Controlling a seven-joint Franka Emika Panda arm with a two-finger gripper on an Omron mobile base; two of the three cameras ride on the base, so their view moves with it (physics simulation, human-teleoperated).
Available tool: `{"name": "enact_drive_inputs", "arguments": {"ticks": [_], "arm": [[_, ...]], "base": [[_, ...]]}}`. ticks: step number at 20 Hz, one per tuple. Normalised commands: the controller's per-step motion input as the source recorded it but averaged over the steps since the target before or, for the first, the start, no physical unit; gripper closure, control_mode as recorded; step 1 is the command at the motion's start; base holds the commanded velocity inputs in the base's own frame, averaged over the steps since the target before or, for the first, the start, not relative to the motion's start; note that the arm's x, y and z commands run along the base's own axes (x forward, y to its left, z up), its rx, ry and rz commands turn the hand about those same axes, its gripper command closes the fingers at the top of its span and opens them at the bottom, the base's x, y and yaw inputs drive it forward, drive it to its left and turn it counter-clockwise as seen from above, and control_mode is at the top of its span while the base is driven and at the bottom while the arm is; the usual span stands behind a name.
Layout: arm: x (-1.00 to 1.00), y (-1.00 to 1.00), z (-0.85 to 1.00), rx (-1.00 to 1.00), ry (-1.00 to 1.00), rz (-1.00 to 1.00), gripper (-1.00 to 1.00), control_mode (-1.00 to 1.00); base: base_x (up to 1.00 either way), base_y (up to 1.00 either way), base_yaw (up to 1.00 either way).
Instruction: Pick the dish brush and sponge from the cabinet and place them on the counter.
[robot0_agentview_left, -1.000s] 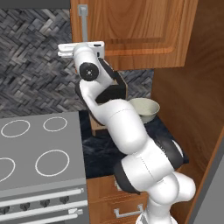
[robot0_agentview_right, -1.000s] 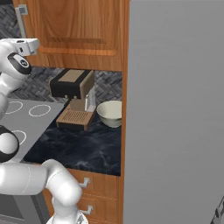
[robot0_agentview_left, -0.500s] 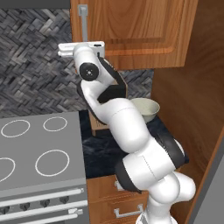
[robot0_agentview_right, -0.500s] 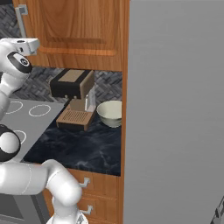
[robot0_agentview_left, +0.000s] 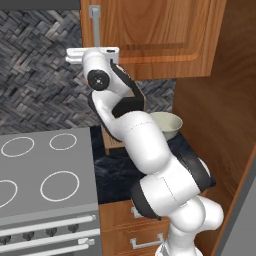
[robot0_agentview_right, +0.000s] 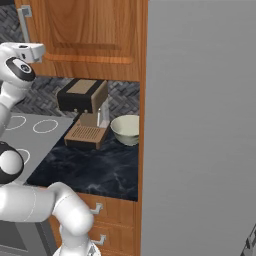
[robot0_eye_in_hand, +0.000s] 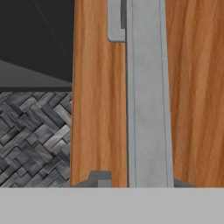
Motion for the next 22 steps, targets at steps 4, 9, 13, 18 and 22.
{"name": "enact_drive_inputs", "arguments": {"ticks": [4,9,13,18,22], "arm": [[-0.01,0.00,0.05,-0.01,0.02,-0.03,1.00,-1.00],[-0.02,-0.01,0.02,0.00,0.00,0.00,1.00,-1.00],[-0.21,-0.05,0.22,0.00,0.00,0.00,1.00,-1.00],[-0.21,-0.04,0.44,0.00,0.04,0.00,1.00,-1.00],[-0.28,-0.10,0.51,-0.01,0.06,0.00,1.00,-1.00]], "base": [[0.00,0.00,0.00],[0.00,0.00,0.00],[0.00,0.00,0.00],[0.00,0.00,0.00],[0.00,0.00,0.00]]}}
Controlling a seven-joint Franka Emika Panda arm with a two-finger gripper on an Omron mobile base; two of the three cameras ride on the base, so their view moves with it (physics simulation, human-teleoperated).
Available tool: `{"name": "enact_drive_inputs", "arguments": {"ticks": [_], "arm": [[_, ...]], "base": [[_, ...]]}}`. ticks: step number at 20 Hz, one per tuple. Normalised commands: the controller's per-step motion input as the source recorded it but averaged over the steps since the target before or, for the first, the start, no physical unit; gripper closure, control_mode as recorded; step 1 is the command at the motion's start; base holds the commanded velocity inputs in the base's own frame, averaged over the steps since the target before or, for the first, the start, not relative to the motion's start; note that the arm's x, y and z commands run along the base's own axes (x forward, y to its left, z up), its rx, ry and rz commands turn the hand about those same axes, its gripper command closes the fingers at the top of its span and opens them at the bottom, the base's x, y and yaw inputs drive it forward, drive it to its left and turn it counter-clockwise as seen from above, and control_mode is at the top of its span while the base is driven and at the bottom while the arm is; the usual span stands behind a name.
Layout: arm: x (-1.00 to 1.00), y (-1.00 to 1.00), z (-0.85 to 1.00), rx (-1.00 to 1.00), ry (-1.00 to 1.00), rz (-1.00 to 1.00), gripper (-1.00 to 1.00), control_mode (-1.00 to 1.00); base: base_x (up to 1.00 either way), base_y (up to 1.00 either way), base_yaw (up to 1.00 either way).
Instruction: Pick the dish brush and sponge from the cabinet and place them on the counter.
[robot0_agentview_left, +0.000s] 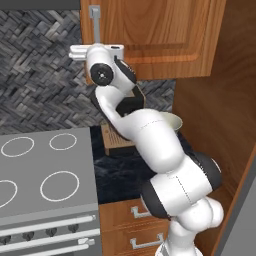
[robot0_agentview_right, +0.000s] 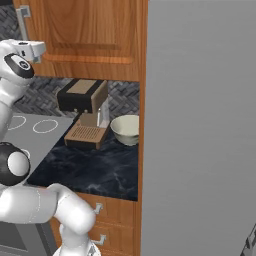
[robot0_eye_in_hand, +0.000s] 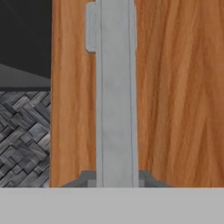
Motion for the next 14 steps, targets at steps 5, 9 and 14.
{"name": "enact_drive_inputs", "arguments": {"ticks": [5,9,14], "arm": [[-0.45,-0.22,0.46,-0.05,0.03,0.00,1.00,-1.00],[-0.58,-0.22,0.39,-0.07,0.00,0.00,1.00,-1.00],[-0.62,-0.40,0.30,-0.05,0.00,0.00,1.00,-1.00]], "base": [[0.00,0.00,0.00],[0.00,0.00,0.00],[0.00,0.00,0.00]]}}
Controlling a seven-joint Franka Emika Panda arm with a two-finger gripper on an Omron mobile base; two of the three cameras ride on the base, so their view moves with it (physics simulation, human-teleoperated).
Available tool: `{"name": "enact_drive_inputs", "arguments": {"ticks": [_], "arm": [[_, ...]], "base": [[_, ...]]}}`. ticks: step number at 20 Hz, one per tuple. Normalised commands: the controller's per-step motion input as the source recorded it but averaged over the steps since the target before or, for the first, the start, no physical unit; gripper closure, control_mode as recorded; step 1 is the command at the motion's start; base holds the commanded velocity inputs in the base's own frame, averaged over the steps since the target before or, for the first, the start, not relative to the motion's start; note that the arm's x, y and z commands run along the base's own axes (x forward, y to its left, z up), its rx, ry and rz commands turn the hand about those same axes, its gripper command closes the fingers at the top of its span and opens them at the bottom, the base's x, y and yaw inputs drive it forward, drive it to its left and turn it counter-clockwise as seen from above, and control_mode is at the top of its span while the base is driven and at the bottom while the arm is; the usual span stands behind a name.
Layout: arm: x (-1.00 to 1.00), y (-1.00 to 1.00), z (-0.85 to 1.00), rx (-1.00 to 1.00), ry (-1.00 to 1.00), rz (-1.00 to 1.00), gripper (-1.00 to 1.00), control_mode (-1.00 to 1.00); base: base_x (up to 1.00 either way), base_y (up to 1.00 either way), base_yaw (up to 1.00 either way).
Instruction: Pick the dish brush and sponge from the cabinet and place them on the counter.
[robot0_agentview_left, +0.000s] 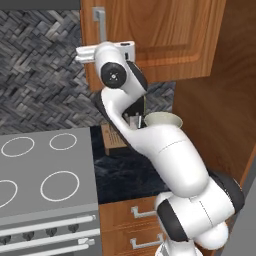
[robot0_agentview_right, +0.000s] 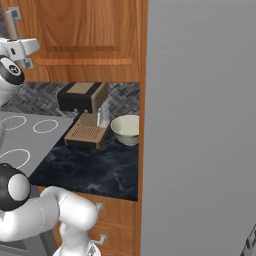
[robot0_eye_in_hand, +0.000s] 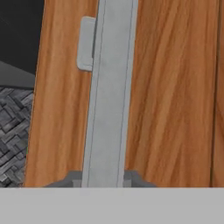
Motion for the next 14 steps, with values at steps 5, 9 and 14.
{"name": "enact_drive_inputs", "arguments": {"ticks": [5,9,14], "arm": [[-0.63,-0.58,0.26,-0.02,0.00,0.00,1.00,-1.00],[-0.62,-0.60,0.32,-0.02,0.00,0.00,1.00,-1.00],[-0.63,-0.59,0.38,-0.04,0.00,0.00,1.00,-1.00]], "base": [[0.00,0.00,0.00],[0.00,0.00,0.00],[0.00,0.00,0.00]]}}
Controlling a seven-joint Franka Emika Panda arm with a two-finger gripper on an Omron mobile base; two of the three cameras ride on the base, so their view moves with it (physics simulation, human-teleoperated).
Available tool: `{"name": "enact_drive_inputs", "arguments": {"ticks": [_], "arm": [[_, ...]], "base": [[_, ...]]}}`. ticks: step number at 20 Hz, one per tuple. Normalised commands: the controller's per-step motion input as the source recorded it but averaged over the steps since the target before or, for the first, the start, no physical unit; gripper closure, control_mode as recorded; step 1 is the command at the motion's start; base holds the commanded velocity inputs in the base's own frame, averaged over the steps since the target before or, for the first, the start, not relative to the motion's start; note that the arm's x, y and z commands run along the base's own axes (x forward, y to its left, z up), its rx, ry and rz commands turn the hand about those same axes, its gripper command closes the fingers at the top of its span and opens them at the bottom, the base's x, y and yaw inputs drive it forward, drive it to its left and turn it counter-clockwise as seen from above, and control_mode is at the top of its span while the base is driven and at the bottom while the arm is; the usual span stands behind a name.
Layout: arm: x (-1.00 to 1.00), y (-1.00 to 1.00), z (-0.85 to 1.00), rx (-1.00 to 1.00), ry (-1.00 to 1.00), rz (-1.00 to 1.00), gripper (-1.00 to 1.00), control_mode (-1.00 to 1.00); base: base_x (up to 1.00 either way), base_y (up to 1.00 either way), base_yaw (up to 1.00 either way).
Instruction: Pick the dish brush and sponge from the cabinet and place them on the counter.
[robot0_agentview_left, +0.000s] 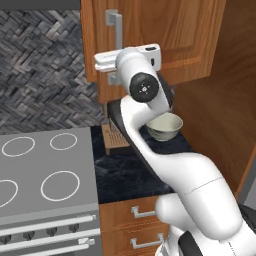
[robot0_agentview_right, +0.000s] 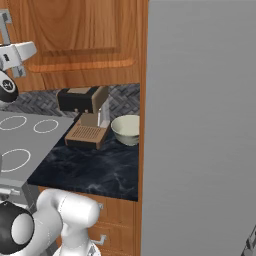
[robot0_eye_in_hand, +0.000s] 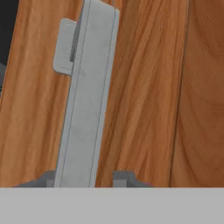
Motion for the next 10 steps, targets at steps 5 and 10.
{"name": "enact_drive_inputs", "arguments": {"ticks": [5,10], "arm": [[-0.66,-0.61,0.39,-0.05,0.00,0.00,1.00,-1.00],[-0.72,-0.68,0.34,-0.03,0.00,0.00,1.00,-1.00]], "base": [[0.00,0.00,0.00],[0.00,0.00,0.00]]}}
